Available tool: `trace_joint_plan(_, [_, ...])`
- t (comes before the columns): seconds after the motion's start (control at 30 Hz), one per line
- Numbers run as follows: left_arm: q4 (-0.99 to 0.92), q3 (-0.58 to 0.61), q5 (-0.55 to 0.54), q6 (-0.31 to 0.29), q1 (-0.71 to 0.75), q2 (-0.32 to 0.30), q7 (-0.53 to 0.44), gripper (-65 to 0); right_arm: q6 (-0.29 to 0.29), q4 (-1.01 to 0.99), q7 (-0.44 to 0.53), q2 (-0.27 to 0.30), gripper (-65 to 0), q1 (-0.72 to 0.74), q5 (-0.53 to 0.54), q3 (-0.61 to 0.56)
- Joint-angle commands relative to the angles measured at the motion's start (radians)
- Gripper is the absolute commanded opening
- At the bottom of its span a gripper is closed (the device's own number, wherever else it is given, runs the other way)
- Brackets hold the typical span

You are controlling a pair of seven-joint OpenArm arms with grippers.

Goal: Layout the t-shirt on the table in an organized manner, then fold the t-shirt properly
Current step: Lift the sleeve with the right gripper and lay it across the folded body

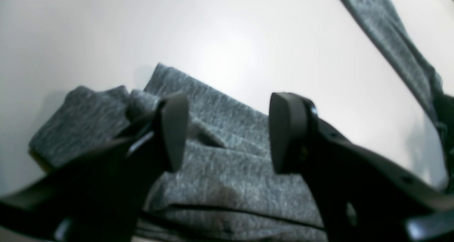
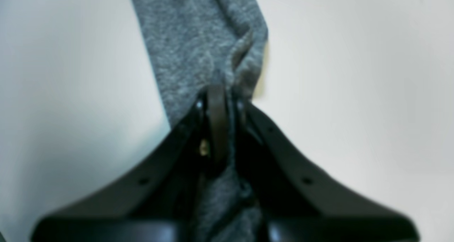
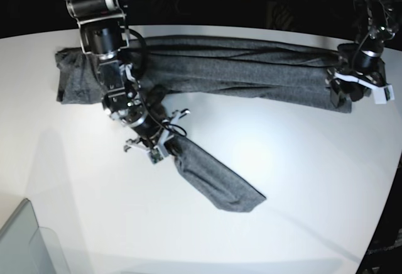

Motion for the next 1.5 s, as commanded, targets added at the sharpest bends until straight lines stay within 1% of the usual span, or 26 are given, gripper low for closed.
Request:
trace_joint_plan(0.0, [0.019, -0.007, -0.011, -0.004, -0.001, -0.013, -0.022, -29.7, -0.001, 0.071, 0.035, -0.021, -65.0, 0.012, 0.017, -0.002])
trace_joint_plan(0.1, [0.03, -0.007, -0.011, -0.004, -0.002, -0.013, -0.022, -29.5, -0.001, 0.214, 0.034, -0.042, -65.0, -0.061, 0.015, -0.004])
trace_joint_plan(0.2, [0.059, -0.007, -0.012, -0.004, -0.002, -0.013, -0.022, -29.5, -0.001, 0.331, 0.034, -0.07, -65.0, -0.132, 0.015, -0.047])
trace_joint_plan(0.33, [0.091, -0.012, -0.012, -0.004, -0.002, -0.013, -0.022, -29.4, -0.001, 0.492, 0.034, -0.078, -65.0, -0.229, 0.015, -0.116])
trace_joint_plan(0.43, [0.097, -0.014, -0.012, -0.004, -0.002, -0.013, -0.022, -29.4, -0.001, 0.585, 0.032, -0.087, -65.0, -0.288, 0.015, -0.191])
trace_joint_plan(0.63, [0.097, -0.015, -0.012, -0.004, -0.002, -0.013, -0.022, -29.4, -0.001, 0.7, 0.032, -0.088, -65.0, -0.396, 0.015, -0.299])
trace_joint_plan(0.8, [0.097, -0.017, -0.012, -0.004, -0.002, -0.013, -0.022, -29.4, -0.001, 0.745, 0.032, -0.084, -65.0, -0.448, 0.015, -0.357])
trace_joint_plan(0.93, [0.103, -0.018, -0.012, -0.004, -0.004, -0.017, -0.022, -29.4, -0.001, 0.745, 0.034, -0.082, -65.0, -0.486, 0.015, -0.371])
trace_joint_plan(1.1, [0.117, -0.055, -0.012, -0.004, -0.019, -0.014, -0.022, -29.4, -0.001, 0.725, 0.034, -0.081, -65.0, -0.503, 0.015, -0.378])
trace_joint_plan(1.33, [0.108, -0.046, -0.012, -0.004, -0.076, -0.014, -0.021, -29.3, -0.001, 0.697, 0.034, -0.038, -65.0, -0.512, 0.015, -0.406])
trace_joint_plan(1.37, [0.108, -0.037, -0.012, -0.004, -0.088, -0.013, -0.009, -29.3, -0.001, 0.694, 0.034, -0.03, -65.0, -0.52, 0.015, -0.412])
trace_joint_plan(1.47, [0.108, -0.012, -0.012, -0.004, -0.157, -0.013, 0.068, -29.3, -0.001, 0.693, 0.034, -0.027, -65.0, -0.535, 0.015, -0.418])
